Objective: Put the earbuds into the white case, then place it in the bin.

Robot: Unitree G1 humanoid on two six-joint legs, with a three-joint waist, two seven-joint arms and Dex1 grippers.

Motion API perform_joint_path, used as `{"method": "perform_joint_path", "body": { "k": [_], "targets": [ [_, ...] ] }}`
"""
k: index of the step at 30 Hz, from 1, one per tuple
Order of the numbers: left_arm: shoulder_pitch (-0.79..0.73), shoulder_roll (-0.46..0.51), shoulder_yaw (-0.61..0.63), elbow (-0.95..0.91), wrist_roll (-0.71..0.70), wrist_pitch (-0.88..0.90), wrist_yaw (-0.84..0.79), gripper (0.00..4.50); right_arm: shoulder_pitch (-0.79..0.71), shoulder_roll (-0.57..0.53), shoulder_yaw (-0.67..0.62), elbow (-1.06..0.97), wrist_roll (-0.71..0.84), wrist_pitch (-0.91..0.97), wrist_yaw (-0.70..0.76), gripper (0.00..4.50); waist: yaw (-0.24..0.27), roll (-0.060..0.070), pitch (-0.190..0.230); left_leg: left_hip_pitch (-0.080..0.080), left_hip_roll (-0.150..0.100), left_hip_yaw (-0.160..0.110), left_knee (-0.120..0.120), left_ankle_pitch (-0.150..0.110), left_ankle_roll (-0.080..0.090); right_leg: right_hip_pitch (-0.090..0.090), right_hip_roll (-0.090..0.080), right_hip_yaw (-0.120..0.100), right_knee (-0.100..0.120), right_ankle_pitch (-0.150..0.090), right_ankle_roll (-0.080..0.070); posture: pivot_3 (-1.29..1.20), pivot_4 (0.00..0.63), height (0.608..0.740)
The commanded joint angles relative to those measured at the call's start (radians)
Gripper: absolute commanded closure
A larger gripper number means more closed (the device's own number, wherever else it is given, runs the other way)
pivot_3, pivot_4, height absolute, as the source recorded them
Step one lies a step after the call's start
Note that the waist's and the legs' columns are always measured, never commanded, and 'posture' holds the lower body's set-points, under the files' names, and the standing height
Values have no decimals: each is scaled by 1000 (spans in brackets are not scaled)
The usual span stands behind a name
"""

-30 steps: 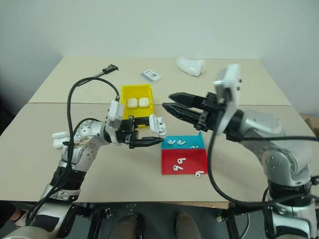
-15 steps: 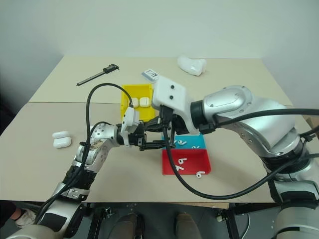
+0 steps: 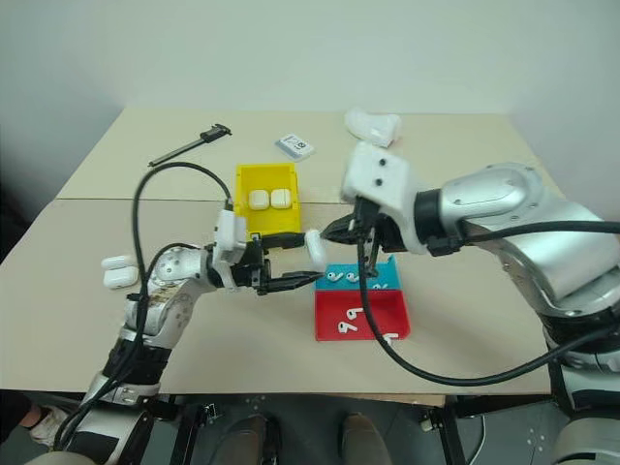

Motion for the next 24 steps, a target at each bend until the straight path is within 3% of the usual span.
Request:
{"method": "perform_joint_path", "body": {
  "k": [1,5,8,12,21,22,24],
  "targets": [
    [15,-4,46,-69,9,7,113,1773,116,97,-173,-64,10,-98,-110,4474,1,0,0,0,0,-1,0,0,0,1,0,-1,-1,0,0,0,150,740],
    [3,-52,84,-65,79,46,345,1773,308,186,-225,-116,-36,-183,-190,4474,6,0,0,0,-1,-2,1,0,0,2,0,-1,0,1,1,0,150,740],
    [-39,-120,106,-6,157,99,558,1773,402,221,-171,-154,-83,-217,-235,4474,6,0,0,0,-2,-2,1,0,0,2,-1,-1,-1,1,2,0,150,740],
    [-134,-199,111,144,263,110,773,1773,416,258,-116,-174,-112,-208,-290,4474,5,0,0,0,-2,-3,1,0,0,2,0,-1,0,1,2,0,150,740],
    [-292,-266,109,479,398,64,1023,1773,425,238,-77,-210,-153,-152,-350,4474,2,0,0,-1,-3,-4,0,0,0,1,0,-1,-2,1,2,0,150,740],
    [-299,-265,103,500,412,61,1037,1213,424,236,-76,-210,-157,-139,-358,4500,2,0,0,-1,-3,-4,0,0,0,1,0,-1,-2,1,2,0,150,740],
    [-300,-263,95,507,423,71,1039,838,427,229,-80,-215,-159,-118,-370,4500,2,0,0,-1,-3,-4,0,0,0,1,0,-1,-2,1,2,0,150,740]
  ]
}}
